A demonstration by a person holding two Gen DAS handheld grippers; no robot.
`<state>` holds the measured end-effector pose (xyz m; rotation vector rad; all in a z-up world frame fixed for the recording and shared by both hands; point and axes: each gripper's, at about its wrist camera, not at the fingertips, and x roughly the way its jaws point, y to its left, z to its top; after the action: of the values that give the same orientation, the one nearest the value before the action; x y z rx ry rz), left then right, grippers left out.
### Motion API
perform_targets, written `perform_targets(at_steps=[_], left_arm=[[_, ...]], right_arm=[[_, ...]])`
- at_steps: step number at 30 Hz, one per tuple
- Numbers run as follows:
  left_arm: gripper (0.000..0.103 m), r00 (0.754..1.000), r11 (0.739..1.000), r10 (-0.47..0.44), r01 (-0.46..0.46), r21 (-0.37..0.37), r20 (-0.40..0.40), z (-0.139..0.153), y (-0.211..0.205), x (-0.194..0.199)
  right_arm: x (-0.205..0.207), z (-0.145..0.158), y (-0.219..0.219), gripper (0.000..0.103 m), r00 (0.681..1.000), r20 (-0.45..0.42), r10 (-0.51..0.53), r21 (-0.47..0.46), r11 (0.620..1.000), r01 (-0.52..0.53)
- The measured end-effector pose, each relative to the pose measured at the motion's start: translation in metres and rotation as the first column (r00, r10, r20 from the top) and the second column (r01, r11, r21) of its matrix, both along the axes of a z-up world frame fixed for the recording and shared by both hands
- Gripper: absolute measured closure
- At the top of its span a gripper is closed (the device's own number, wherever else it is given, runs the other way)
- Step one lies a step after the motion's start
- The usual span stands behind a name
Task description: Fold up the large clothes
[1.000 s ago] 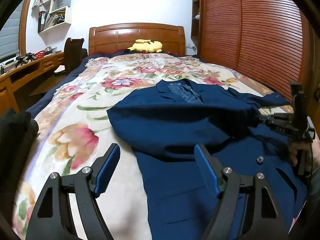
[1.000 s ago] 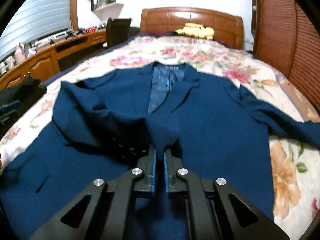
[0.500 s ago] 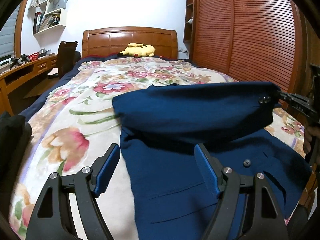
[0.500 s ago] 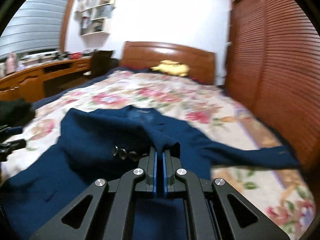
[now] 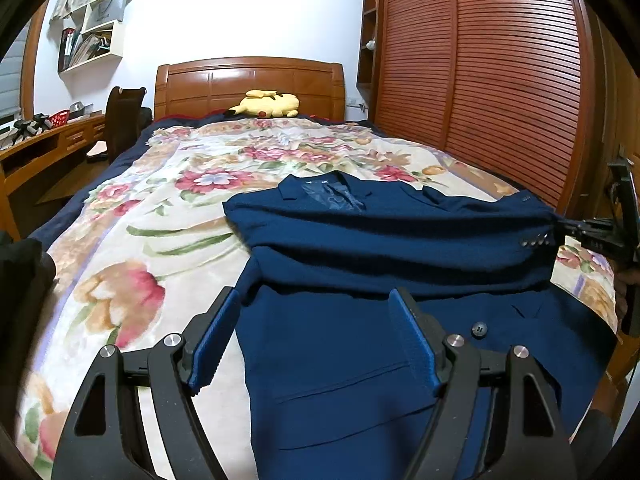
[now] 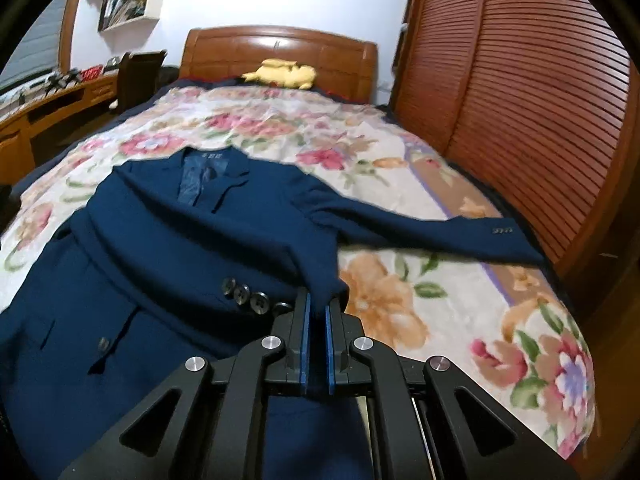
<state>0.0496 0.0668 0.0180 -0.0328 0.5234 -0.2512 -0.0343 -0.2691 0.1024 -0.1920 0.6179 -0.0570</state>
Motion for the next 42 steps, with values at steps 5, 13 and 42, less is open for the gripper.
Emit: perform_targets(at_steps=[5,13,42], left_arm=[[0.026,1.0,1.0,0.013,-0.013,-0.002,-0.005,-0.001,0.003,0.001],[0.026,0.999,0.999,0.036,-0.036,-0.009,-0.023,-0.004,0.014,0.005],[0.026,1.0,1.0,-0.009,0.009,-0.023,-0.024,-0.004,-0.007,0.007]], right_arm=[[0.0,0.009,0.016,0.048,1.0,0.018,0.005,-0.051,0.999,-0.004],[0.009,-0.016,0.02,0.046,0.993,-0.023,0.112,-0.04,0.993,-0.113],[0.034,-0.039,-0.03,0.092,0.971,-0.179,0.16,0.151,0.979,-0.133]])
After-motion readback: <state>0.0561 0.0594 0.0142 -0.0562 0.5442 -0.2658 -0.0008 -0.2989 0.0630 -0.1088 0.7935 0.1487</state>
